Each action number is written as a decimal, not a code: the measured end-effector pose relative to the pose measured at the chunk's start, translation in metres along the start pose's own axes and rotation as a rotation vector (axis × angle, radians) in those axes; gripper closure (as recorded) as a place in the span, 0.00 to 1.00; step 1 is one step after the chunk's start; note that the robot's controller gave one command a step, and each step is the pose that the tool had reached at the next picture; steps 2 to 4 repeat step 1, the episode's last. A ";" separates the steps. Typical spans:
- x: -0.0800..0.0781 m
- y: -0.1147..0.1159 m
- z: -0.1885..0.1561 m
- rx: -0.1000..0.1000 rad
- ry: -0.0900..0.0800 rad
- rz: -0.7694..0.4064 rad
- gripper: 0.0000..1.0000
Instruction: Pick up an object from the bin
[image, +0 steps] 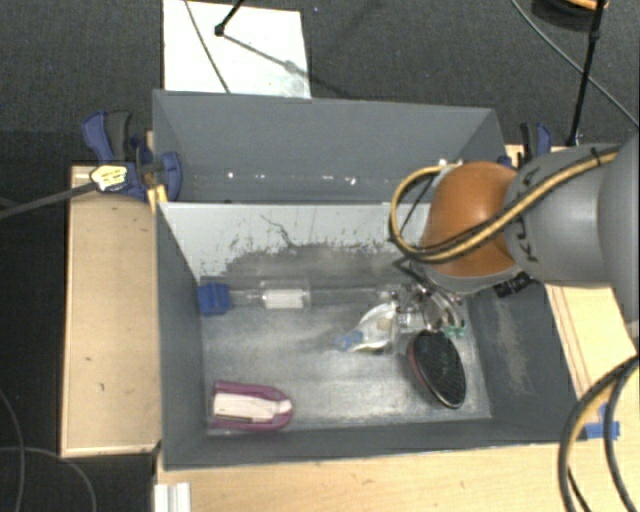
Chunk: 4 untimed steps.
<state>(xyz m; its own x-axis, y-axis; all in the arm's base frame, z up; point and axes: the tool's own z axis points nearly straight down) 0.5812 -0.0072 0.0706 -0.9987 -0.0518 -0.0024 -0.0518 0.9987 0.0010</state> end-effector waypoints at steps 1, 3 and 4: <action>0.017 0.004 -0.158 0.001 -0.008 0.043 1.00; 0.017 0.004 -0.158 0.001 -0.008 0.043 1.00; 0.017 0.004 -0.158 0.001 -0.008 0.043 1.00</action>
Offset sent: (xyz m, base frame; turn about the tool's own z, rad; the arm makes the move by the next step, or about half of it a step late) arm -0.0190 0.0031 0.1522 0.0468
